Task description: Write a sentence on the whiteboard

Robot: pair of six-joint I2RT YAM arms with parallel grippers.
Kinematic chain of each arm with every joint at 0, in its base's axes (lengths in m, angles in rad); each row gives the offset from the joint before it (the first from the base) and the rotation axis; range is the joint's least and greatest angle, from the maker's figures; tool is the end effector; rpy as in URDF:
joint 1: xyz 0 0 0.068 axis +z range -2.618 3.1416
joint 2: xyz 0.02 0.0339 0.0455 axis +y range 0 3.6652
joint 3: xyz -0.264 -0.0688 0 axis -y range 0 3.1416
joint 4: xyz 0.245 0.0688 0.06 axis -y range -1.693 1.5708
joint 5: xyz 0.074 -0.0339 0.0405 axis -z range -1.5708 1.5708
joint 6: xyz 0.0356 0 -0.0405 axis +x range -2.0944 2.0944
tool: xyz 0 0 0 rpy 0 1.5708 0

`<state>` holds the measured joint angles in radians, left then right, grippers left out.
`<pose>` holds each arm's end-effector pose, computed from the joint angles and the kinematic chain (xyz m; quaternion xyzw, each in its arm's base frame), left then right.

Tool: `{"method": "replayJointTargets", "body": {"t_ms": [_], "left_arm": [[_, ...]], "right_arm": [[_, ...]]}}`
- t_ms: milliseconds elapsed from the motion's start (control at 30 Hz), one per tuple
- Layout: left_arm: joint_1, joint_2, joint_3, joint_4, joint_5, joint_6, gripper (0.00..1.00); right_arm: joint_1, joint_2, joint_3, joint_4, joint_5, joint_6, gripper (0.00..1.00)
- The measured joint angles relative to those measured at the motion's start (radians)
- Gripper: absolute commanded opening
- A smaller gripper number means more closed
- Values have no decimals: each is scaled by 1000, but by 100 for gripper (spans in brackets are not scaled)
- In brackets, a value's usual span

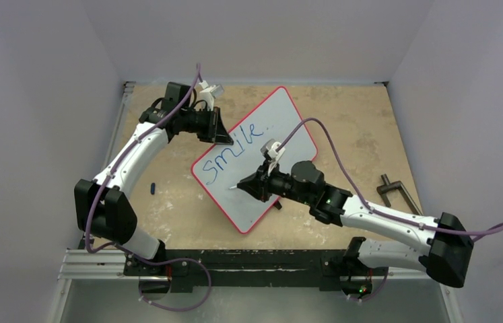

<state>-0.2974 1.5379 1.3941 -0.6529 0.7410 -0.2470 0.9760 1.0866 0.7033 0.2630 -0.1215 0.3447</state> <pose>0.3108 -0.1204 0.3299 0.1584 0.8595 -0.4175 0.2487 0.1395 0.2139 0.2981 -0.2702 0.6976 0.4420 0.4950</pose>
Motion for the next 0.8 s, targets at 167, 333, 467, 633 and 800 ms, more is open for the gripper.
{"method": "replayJointTargets", "body": {"t_ms": [167, 333, 467, 633, 800], "left_arm": [[0, 0, 0, 0, -2, -3, 0], [0, 0, 0, 1, -2, -5, 0], [0, 0, 0, 2, -2, -5, 0], [0, 0, 0, 2, -2, -5, 0], [0, 0, 0, 3, -2, -5, 0]], "right_arm": [[55, 66, 2, 6, 34, -26, 0], [76, 115, 24, 10, 57, -47, 0], [80, 134, 53, 17, 79, -58, 0], [80, 155, 98, 22, 108, -69, 0], [80, 208, 161, 21, 136, -78, 0]]}}
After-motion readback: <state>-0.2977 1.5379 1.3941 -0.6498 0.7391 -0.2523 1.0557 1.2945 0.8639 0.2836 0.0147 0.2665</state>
